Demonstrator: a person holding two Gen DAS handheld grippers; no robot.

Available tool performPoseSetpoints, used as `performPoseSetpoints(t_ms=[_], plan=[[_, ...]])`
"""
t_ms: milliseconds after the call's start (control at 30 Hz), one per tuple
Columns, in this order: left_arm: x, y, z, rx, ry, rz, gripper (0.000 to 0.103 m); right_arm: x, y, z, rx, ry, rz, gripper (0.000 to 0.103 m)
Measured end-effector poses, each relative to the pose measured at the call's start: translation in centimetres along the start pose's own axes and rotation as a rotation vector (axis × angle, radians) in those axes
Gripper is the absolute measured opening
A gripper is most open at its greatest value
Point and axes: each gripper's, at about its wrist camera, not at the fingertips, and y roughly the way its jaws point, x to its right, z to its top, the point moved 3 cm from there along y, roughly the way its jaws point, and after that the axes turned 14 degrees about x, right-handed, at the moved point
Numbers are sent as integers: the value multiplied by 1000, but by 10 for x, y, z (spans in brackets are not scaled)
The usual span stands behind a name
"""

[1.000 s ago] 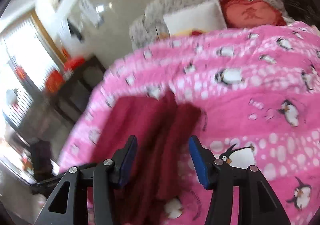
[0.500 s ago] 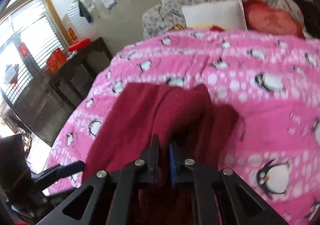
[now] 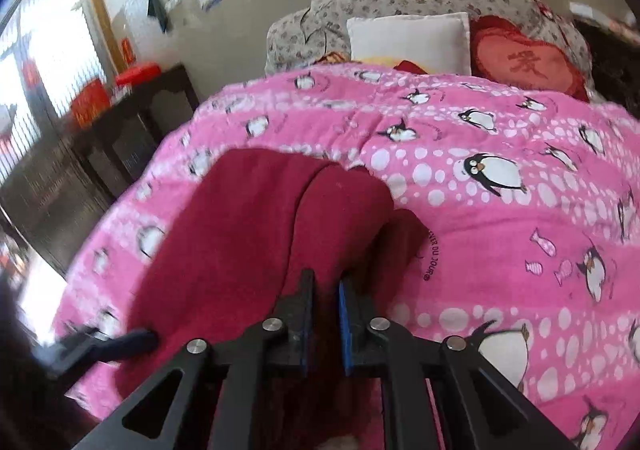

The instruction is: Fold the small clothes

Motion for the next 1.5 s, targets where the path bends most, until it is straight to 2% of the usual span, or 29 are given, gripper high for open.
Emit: performPoseSetpoints(t_ms=[67, 267, 333, 467, 567, 733, 900, 1067, 1200, 1333, 1400, 1500], plan=[[-6, 0, -1, -1, -30, -3, 82, -8, -14, 6, 23, 19, 25, 13], [-7, -1, 0, -2, -35, -2, 82, -53, -34, 2, 26, -80, 140, 13], [-7, -2, 0, 0, -34, 1, 82, -56, -27, -4, 11, -109, 124, 13], [-8, -2, -1, 4, -41, -2, 82, -35, 0, -25, -55, -151, 24, 13], [-7, -2, -1, 1, -35, 2, 82, -24, 5, -32, -48, -109, 63, 13], [-9, -10, 5, 3, -44, 16, 81, -30, -4, -26, -53, -121, 48, 13], [-26, -24, 28, 89, 4, 117, 82, -38, -19, -12, 7, -117, 45, 15], [-57, -5, 44, 79, -63, 166, 82, -33, -3, 6, 47, -81, -3, 19], [-74, 14, 44, 54, -113, 202, 81, -23, 25, 9, 14, -99, -58, 19], [-87, 37, 34, -6, -158, 216, 81, -10, 50, 3, -21, -119, -91, 19], [-90, 45, 27, -34, -174, 215, 82, -9, 51, 4, -24, -110, -85, 19], [-90, 44, 24, -23, -179, 214, 82, -18, 33, 9, -27, -118, -70, 19]])
